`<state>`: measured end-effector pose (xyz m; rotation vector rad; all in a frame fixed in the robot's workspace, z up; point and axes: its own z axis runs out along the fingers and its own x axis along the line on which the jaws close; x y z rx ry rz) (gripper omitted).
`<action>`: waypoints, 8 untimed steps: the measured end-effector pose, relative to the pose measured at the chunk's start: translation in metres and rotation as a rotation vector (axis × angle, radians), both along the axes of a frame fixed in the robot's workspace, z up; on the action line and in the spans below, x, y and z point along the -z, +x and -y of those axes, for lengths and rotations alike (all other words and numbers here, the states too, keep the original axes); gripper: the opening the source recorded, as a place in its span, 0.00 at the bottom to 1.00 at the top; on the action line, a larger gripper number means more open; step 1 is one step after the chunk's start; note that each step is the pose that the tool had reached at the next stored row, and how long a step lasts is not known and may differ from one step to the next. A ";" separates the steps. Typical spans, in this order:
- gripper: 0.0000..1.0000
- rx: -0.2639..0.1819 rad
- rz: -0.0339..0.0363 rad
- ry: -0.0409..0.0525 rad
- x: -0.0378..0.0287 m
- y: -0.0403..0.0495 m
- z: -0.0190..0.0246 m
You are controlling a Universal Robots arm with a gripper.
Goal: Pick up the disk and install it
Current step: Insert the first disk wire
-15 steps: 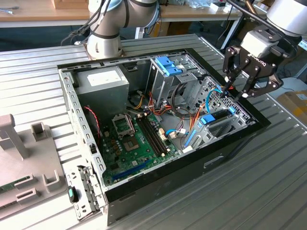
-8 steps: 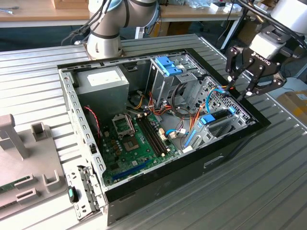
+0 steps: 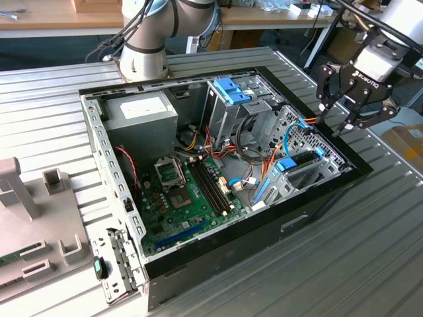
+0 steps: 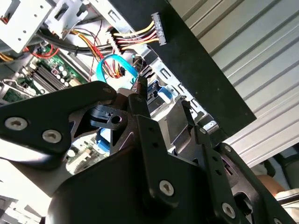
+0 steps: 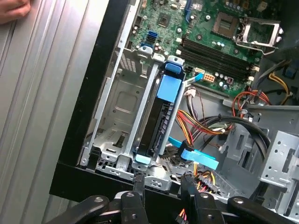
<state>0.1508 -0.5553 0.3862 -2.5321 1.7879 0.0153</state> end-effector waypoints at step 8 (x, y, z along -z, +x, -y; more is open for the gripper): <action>0.44 -0.112 0.0000 -0.0001 0.0002 0.0014 -0.0004</action>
